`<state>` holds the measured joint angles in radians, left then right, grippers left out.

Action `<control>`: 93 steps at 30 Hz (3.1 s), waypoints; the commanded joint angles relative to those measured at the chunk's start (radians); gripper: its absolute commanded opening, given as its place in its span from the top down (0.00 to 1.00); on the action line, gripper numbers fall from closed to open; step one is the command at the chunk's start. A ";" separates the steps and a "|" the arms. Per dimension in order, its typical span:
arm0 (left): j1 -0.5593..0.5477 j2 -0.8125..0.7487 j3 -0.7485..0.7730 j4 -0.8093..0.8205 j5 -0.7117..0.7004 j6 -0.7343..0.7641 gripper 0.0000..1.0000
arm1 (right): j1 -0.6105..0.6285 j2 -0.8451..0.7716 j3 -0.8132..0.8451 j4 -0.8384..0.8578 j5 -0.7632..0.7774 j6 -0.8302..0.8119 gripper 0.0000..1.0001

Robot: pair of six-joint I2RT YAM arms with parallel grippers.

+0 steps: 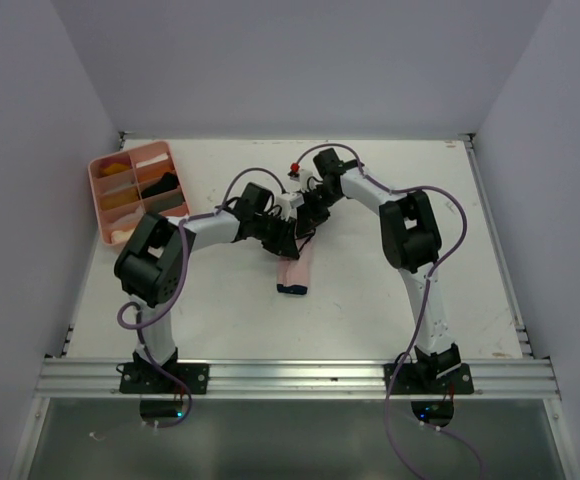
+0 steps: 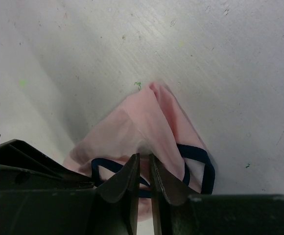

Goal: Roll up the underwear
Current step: Fold the underwear

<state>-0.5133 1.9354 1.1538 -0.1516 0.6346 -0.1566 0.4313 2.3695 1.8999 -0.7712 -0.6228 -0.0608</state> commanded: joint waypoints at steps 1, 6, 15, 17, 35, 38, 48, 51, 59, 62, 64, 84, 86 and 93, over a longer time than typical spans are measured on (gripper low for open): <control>-0.008 -0.003 0.012 -0.008 0.002 -0.012 0.72 | 0.001 0.013 0.021 -0.013 0.017 -0.022 0.82; -0.007 -0.012 0.001 -0.006 -0.004 -0.018 0.73 | 0.001 0.011 0.019 -0.013 0.023 -0.025 0.82; -0.008 -0.044 0.001 -0.002 0.011 -0.017 1.00 | 0.001 0.017 0.024 -0.017 0.032 -0.036 0.82; -0.005 -0.062 0.000 -0.006 0.002 -0.011 1.00 | 0.001 0.020 0.024 -0.020 0.034 -0.042 0.82; 0.004 -0.098 -0.025 -0.054 -0.047 0.026 0.67 | 0.001 0.022 0.022 -0.037 0.051 -0.065 0.83; 0.002 -0.092 -0.037 -0.055 -0.046 0.023 0.68 | 0.001 0.022 0.024 -0.037 0.052 -0.066 0.83; 0.002 -0.035 -0.025 -0.051 -0.021 0.003 0.70 | 0.001 0.028 0.027 -0.040 0.051 -0.065 0.83; 0.002 -0.023 -0.022 -0.045 -0.001 -0.003 0.70 | 0.001 0.028 0.027 -0.042 0.052 -0.065 0.83; 0.002 -0.042 -0.049 0.004 0.051 -0.035 0.71 | 0.003 0.030 0.024 -0.042 0.051 -0.068 0.83; 0.004 -0.046 -0.046 0.009 0.062 -0.040 0.73 | 0.001 0.030 0.024 -0.042 0.051 -0.068 0.83; 0.002 -0.039 -0.042 0.010 0.063 -0.043 0.73 | 0.001 0.028 0.024 -0.043 0.052 -0.070 0.83; 0.042 -0.076 -0.072 0.029 0.086 -0.051 1.00 | 0.001 0.027 0.008 -0.040 0.054 -0.082 0.84; 0.053 -0.088 -0.081 0.018 0.074 -0.035 1.00 | 0.001 0.028 0.008 -0.043 0.054 -0.082 0.84; 0.065 -0.150 -0.112 0.029 0.042 0.000 1.00 | 0.001 0.030 0.005 -0.040 0.055 -0.086 0.84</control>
<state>-0.4503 1.8484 1.0458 -0.1467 0.6857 -0.1864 0.4313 2.3703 1.9030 -0.7826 -0.6193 -0.1154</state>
